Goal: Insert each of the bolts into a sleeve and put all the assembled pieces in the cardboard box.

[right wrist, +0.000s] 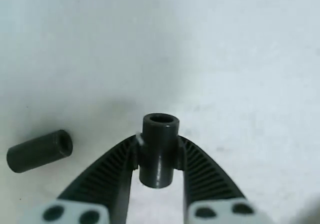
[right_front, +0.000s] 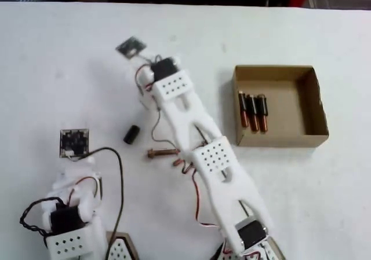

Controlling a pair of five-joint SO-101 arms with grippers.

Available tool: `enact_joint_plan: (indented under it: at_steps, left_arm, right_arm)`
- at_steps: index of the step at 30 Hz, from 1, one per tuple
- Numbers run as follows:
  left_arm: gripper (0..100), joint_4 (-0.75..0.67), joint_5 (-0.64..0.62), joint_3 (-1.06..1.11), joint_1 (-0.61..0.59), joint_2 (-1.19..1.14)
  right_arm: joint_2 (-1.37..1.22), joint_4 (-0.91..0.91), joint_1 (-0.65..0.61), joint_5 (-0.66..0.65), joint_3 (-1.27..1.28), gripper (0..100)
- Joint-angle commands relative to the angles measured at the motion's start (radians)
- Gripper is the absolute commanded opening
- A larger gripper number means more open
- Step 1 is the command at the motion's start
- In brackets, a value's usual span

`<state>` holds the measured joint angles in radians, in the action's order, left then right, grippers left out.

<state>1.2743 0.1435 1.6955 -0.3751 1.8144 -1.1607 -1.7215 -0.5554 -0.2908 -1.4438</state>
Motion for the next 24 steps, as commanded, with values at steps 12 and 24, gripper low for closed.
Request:
enact_joint_plan:
  at_steps: [12, 24]
  left_arm:
    - [2, -0.035, 0.008, -0.003, -0.005, 0.004]
    - [2, -0.035, 0.008, -0.003, -0.002, 0.004]
  right_arm:
    - [0.664, -0.048, 0.062, 0.002, 0.499, 1.7]
    - [1.351, -0.047, 0.07, 0.002, 0.924, 1.7]
